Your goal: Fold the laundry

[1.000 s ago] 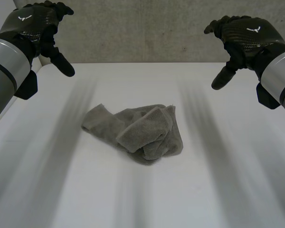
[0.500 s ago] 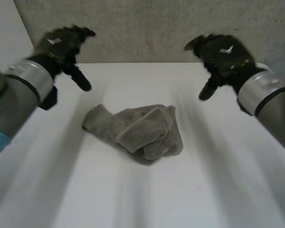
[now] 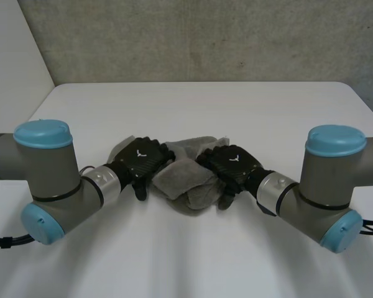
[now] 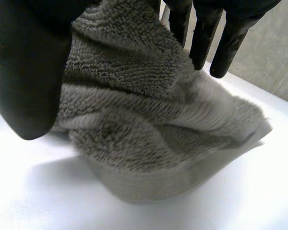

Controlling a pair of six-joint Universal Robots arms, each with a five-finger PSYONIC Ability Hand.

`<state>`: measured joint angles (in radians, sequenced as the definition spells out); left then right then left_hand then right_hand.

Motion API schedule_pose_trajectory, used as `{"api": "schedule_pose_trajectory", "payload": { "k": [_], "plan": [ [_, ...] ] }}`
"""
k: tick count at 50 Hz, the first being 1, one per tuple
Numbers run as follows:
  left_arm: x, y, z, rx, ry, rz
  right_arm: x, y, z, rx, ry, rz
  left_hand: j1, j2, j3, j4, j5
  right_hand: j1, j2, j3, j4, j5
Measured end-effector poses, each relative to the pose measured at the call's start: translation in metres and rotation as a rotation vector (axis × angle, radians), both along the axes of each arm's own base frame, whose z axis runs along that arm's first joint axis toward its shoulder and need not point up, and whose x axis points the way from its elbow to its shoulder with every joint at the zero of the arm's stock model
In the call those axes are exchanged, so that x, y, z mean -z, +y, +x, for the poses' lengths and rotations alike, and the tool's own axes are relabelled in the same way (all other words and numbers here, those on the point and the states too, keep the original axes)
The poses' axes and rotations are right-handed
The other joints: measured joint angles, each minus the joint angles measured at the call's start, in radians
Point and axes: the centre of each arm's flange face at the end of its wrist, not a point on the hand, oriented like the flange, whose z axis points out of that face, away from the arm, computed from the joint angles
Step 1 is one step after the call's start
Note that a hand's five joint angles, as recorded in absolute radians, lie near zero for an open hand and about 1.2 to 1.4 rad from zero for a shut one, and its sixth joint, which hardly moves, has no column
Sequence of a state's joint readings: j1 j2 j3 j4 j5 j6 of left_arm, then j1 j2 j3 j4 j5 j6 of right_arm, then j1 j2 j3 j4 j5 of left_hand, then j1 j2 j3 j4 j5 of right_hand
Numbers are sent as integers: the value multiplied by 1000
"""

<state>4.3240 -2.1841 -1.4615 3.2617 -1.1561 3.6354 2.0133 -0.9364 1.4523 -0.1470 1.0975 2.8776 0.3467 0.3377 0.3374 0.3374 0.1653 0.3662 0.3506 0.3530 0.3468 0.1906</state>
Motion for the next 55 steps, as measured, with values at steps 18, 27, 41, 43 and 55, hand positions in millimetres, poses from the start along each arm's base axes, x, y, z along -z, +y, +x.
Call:
{"api": "schedule_pose_trajectory", "payload": {
  "k": [18, 27, 41, 43, 55],
  "plan": [
    [-111, -6, 2, -79, 241, -229, -138, 0, -28, 239, -303, -466, 832, 874, 874, 876, 852, 959, 971, 982, 991, 965],
    [-214, 25, 35, -232, 680, -269, -214, 36, -47, 199, -420, -654, 836, 878, 878, 880, 852, 961, 971, 989, 991, 966],
    [-163, 62, 50, -294, 559, -98, -169, 49, -33, 1, -37, -216, 837, 879, 878, 881, 857, 963, 971, 990, 991, 968],
    [-148, 62, 51, -309, 491, -65, -159, 51, -34, -26, 54, -165, 837, 879, 878, 881, 857, 963, 971, 990, 991, 968],
    [-175, -3, 46, -337, 457, -209, -174, -5, -10, 13, 58, -552, 837, 880, 880, 881, 857, 963, 971, 990, 991, 968]
  ]
}}
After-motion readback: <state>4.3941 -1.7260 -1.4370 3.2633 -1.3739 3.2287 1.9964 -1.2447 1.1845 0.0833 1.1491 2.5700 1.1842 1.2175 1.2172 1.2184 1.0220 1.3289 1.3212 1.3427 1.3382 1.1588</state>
